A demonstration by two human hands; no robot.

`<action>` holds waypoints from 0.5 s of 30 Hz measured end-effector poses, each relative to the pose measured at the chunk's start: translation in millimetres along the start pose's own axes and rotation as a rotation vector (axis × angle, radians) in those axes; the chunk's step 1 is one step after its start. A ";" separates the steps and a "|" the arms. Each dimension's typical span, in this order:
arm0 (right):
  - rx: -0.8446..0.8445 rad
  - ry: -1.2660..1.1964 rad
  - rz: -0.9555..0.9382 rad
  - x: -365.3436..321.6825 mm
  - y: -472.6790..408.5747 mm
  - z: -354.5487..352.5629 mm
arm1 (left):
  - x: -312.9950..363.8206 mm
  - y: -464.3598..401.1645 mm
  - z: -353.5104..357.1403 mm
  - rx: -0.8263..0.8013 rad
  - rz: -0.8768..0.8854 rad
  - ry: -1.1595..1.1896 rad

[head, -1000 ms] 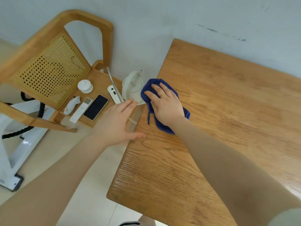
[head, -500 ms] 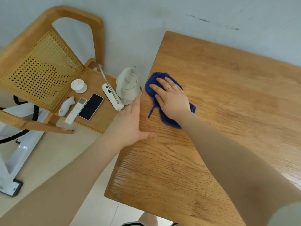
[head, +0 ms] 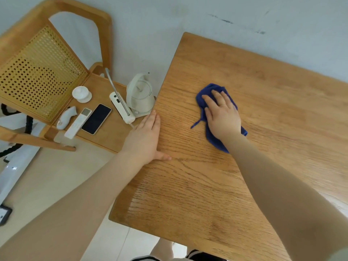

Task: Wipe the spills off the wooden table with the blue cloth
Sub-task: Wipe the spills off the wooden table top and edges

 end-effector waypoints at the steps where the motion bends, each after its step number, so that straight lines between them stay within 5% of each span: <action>1: 0.001 0.006 -0.026 -6.4 9.6 0.7 | 0.5 1.0 0.8 -0.002 -0.001 0.016; 10: -0.101 0.078 -0.493 -71.5 88.0 25.3 | 0.3 -2.2 -1.7 0.059 0.008 0.128; 15: -0.102 0.017 -0.251 -100.4 23.3 20.8 | -13.8 8.4 -18.7 0.151 0.004 0.417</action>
Point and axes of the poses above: each hand's wrist, its own y-axis away from the middle knuckle, its own z-axis out of the palm, x = y × z, the point moved 10 cm from there along -y, towards the middle knuckle, and after that the axes turned 14 degrees about z, right-handed, at the moved point
